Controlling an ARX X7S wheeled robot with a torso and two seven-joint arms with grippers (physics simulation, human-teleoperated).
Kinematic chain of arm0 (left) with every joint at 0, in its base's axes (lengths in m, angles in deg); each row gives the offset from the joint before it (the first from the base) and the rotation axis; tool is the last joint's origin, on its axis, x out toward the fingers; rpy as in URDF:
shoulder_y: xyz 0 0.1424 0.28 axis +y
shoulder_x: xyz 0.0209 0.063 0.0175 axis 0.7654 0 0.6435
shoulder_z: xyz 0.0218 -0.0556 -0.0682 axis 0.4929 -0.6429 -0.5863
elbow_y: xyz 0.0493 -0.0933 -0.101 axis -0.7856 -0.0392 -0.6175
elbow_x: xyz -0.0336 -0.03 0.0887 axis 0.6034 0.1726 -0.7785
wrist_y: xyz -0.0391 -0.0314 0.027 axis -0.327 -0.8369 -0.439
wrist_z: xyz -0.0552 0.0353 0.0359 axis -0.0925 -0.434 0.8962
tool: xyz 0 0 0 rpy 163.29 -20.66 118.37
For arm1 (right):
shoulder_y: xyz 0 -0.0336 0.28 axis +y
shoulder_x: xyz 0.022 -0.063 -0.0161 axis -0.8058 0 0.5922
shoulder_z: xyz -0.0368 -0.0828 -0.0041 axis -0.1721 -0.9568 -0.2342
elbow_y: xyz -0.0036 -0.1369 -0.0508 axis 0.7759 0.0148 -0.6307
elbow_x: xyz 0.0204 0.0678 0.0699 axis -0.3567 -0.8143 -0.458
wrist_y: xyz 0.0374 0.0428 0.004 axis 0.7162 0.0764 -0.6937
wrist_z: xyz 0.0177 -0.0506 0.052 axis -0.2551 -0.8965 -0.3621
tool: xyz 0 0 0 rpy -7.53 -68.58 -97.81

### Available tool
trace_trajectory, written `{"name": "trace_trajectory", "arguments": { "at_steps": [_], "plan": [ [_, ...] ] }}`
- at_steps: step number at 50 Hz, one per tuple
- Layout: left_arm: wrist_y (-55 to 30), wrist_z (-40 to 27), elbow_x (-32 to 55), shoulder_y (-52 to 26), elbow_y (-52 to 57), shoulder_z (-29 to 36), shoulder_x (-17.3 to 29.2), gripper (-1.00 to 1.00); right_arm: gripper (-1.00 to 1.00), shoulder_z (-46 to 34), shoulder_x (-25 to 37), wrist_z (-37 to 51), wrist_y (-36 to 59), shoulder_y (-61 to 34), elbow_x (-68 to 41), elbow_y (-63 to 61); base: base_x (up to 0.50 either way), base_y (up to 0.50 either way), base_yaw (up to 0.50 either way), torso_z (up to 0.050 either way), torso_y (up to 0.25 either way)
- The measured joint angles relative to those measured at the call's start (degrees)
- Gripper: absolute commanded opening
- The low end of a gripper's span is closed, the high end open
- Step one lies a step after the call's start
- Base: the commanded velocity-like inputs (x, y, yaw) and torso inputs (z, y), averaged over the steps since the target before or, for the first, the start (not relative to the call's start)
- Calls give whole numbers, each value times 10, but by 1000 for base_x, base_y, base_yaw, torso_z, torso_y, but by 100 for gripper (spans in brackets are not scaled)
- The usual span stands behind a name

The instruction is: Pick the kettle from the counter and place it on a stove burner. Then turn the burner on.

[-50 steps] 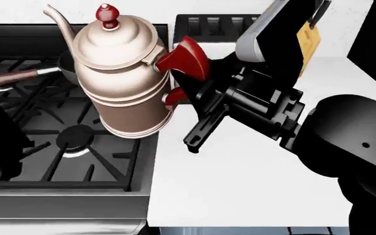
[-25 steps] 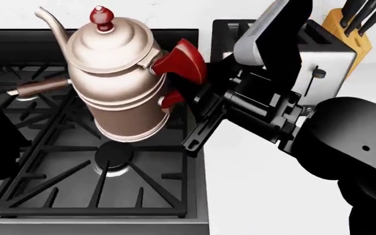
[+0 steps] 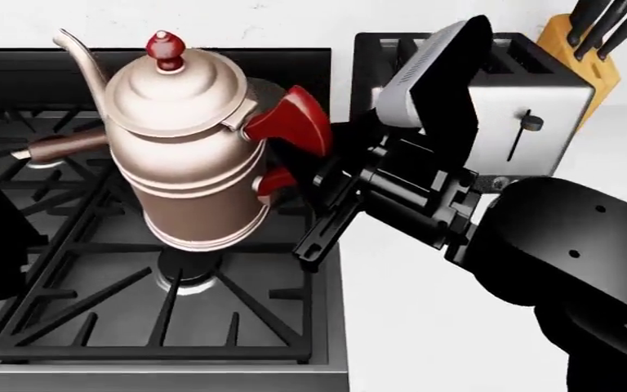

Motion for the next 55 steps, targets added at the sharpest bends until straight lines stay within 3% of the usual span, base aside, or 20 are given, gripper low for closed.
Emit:
{"name": "trace_trajectory", "arguments": {
  "at_steps": [55],
  "plan": [
    [20,-19,-5,1,-2,13,22,100,-100,-44,-5,-24,-66,81,23,19,0,0,0,0,1]
  ]
}}
